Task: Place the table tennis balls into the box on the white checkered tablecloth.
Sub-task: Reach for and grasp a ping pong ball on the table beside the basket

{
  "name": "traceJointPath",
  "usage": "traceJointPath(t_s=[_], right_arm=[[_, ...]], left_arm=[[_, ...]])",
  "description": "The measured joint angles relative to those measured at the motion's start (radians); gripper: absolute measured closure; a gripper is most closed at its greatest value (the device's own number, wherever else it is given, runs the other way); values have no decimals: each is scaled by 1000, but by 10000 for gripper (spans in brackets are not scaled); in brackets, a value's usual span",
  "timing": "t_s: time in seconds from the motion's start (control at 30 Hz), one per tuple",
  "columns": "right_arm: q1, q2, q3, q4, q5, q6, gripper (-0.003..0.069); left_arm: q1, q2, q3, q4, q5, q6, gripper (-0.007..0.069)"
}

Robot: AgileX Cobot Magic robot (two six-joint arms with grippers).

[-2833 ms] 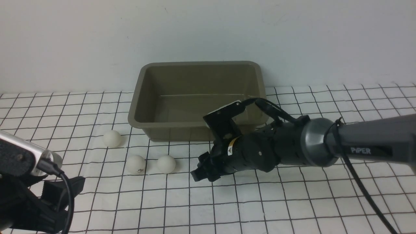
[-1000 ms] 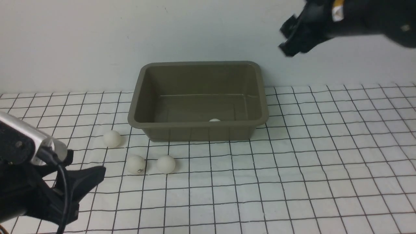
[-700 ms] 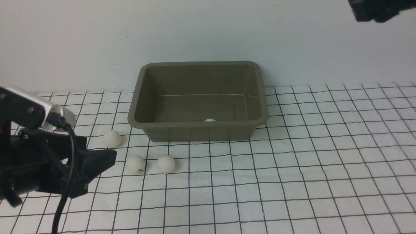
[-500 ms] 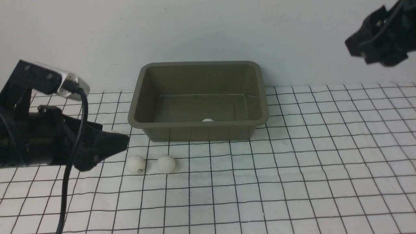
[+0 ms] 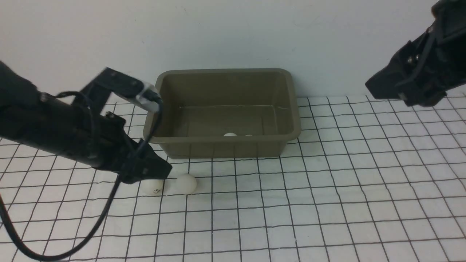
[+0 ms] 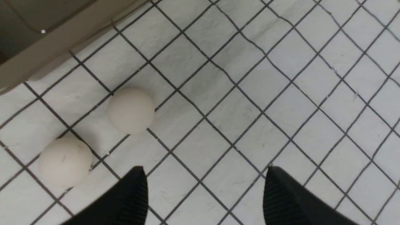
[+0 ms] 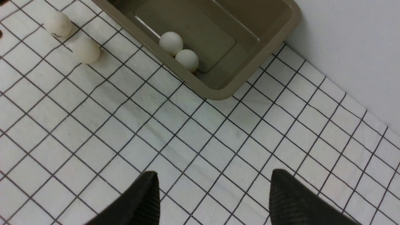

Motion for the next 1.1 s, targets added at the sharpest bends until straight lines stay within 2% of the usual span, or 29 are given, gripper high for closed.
traceJointPath(t_s=[0.23, 0.3, 0.47, 0.73, 1.1], right_arm=[[0, 0, 0, 1, -12, -2, 227], [0, 0, 0, 1, -12, -2, 227], [0, 0, 0, 1, -12, -5, 227], [0, 0, 0, 1, -13, -5, 227], [0, 0, 0, 1, -14, -5, 227]], left_arm=[[-126, 86, -2, 84, -177, -244, 178], [-153, 133, -2, 123, -235, -355, 178], [-164, 227, -5, 196, -328, -541, 178], [-174, 282, -10, 203, -439, -571, 178], [-174, 347, -10, 208, -502, -573, 178]])
